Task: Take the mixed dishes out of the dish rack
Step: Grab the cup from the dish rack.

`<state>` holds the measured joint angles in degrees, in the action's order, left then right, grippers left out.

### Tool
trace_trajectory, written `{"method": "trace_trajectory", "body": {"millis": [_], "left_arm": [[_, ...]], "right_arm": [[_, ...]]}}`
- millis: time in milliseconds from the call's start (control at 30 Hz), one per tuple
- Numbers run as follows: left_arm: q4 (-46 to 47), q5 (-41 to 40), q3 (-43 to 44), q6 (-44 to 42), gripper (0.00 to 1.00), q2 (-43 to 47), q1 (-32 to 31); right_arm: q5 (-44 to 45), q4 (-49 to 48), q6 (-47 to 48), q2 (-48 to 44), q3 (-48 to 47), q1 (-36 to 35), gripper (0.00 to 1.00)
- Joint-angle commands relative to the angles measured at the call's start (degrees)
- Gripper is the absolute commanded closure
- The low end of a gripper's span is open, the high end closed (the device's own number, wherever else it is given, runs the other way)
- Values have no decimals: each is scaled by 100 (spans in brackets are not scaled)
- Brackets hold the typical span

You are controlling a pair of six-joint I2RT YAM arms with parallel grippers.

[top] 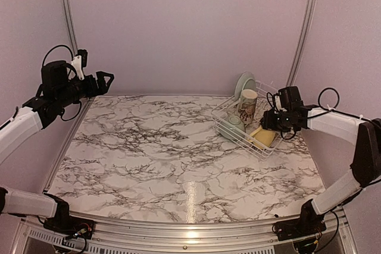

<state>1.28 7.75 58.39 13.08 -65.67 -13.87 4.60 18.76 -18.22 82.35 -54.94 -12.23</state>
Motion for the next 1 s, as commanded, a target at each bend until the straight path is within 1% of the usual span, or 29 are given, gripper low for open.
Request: {"method": "trace_trajectory", "body": {"millis": [0,67,167,267,333,433,467,500,533,600,633,733,800,900,967], "left_arm": [[-112,87,199,44,1,-34,-18],[-118,92,195,39,1,-25,-19],[-119,96,190,53,1,-21,-17],[-119,123,199,61,1,-38,-18],[-114,131,199,76,1,-40,-15],[-119,147,199,72,1,-34,-19],[-119,148,207,79,1,-26,-19],[-119,148,208,80,1,-17,-19],[-119,150,208,81,1,-10,-19],[-119,149,208,81,1,9,-19],[-119,148,208,81,1,15,-15],[-119,143,199,81,1,26,-19],[-119,145,208,86,1,34,-19],[-119,157,203,89,1,52,-18],[-115,153,191,96,1,49,-15]], "right_arm": [[-134,437,725,456,-818,54,81],[-82,695,979,651,-1007,38,79],[30,794,1184,709,-1106,-1,73],[246,878,1233,741,-1210,-105,59],[534,983,1147,770,-1285,-235,47],[1060,1293,743,833,-1511,-428,31],[1212,1381,544,858,-1595,-501,28],[1369,1474,278,874,-1673,-539,21],[1472,1511,36,895,-1741,-553,18],[1564,1814,-444,1004,-1983,-565,16],[1648,2032,-815,1052,-2098,-576,3],[2159,2653,-1997,1200,-2381,-640,1],[2331,3052,-2654,1327,-2557,-689,1],[2295,3303,-3241,1484,-2726,-706,1],[2285,3343,-3470,1532,-2782,-710,1]]}}
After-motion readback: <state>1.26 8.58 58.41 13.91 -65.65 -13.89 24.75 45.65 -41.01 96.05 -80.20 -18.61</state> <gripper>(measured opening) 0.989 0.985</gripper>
